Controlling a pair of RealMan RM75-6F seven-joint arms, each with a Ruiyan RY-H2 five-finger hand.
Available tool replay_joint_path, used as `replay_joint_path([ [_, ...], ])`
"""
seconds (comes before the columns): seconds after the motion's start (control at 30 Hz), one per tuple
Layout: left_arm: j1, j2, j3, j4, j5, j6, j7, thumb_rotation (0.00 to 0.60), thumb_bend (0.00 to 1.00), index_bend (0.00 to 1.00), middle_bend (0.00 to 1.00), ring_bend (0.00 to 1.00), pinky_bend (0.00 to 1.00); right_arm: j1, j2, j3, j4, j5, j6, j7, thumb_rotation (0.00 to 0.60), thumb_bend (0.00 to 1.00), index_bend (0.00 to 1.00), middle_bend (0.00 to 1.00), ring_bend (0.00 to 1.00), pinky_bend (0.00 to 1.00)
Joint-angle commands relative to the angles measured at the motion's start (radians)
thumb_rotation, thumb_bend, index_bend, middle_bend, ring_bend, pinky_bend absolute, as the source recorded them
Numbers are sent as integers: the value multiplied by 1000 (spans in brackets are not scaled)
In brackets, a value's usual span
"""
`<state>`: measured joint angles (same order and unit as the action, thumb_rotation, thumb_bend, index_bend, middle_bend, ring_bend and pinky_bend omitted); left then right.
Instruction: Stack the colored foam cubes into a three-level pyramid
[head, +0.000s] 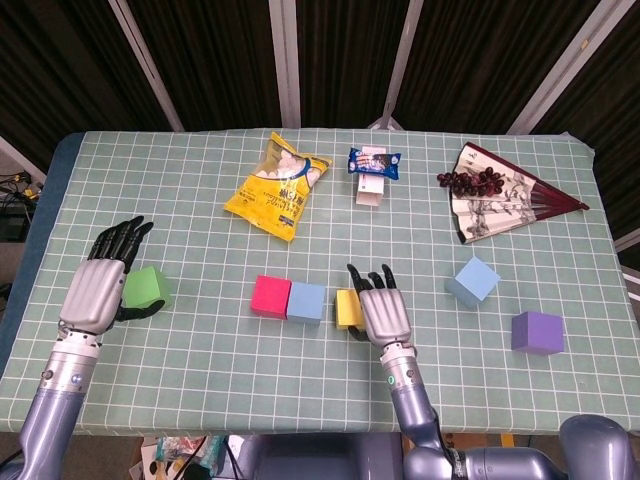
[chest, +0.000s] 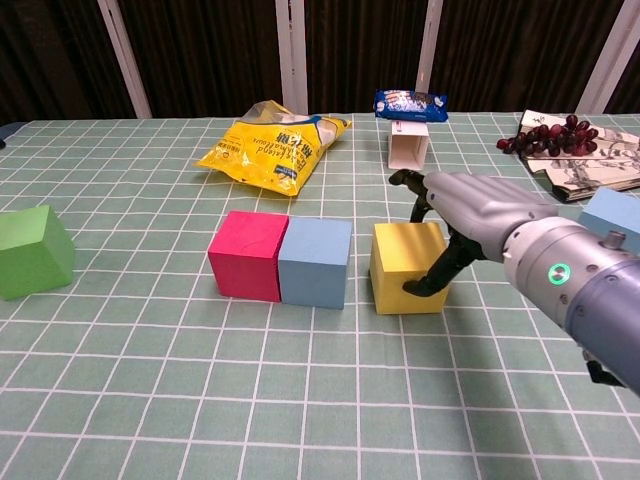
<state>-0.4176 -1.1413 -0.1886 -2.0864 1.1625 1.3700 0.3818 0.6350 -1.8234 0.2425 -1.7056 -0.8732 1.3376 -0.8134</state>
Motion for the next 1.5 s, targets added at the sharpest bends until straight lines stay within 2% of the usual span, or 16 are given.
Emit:
replay_joint_path([
  [0.03, 0, 2, -1, -1, -3, -3, -5, 600, 106, 0, 0, 0, 0, 7, -11, 9, 16, 9, 2, -6, 600, 275, 0, 450, 189, 0],
  [0.67, -4, 8, -9, 7, -29, -19, -18, 600, 106, 0, 0, 0, 0, 37, -61, 26, 41, 51, 20, -56, 600, 275, 0, 450, 189, 0],
  [1.5, -6, 22, -16, 7, -42, -29, -46, 600, 106, 0, 0, 0, 0, 59, -106, 39, 51, 49, 66, -101, 600, 275, 0, 451, 191, 0],
])
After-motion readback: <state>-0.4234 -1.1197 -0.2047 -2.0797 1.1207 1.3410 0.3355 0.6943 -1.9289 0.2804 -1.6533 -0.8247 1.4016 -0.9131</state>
